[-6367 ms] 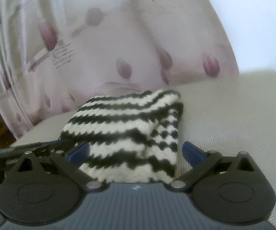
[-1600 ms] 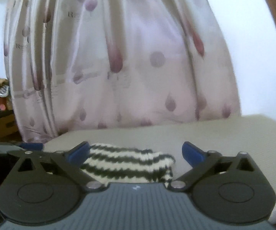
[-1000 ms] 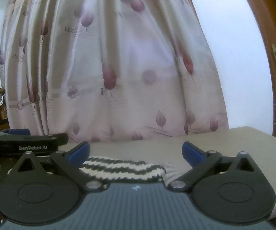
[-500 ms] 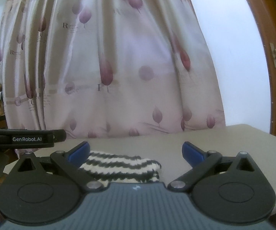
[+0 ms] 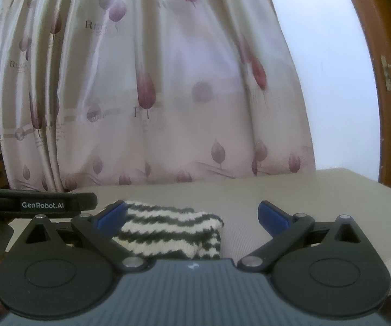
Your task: Fold small clothes
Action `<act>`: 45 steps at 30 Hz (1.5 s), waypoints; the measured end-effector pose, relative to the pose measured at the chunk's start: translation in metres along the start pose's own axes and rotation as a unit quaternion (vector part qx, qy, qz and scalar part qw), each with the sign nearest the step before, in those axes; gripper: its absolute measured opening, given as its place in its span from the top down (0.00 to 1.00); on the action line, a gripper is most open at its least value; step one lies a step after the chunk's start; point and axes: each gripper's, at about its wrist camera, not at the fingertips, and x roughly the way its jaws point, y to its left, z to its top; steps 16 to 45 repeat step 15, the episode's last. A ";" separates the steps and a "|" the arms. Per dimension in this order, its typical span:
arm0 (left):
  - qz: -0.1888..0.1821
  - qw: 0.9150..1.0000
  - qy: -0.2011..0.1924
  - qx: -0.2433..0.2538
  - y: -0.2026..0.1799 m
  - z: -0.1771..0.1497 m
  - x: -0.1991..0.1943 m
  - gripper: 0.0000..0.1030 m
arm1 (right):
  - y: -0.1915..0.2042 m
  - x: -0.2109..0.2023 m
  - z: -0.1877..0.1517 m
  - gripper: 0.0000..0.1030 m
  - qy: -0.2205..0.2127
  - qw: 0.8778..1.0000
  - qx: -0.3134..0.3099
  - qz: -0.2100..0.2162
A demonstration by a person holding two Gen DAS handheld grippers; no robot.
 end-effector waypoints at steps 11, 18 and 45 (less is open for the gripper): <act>0.019 1.000 -0.012 0.006 -0.003 -0.009 0.006 0.00 | 0.001 0.001 -0.004 0.00 0.004 1.000 0.000 -0.005; 0.025 1.000 -0.004 0.003 -0.001 -0.009 0.007 0.00 | 0.001 0.002 -0.004 0.00 0.004 1.000 -0.002 -0.010; 0.025 1.000 -0.004 0.003 -0.001 -0.009 0.007 0.00 | 0.001 0.002 -0.004 0.00 0.004 1.000 -0.002 -0.010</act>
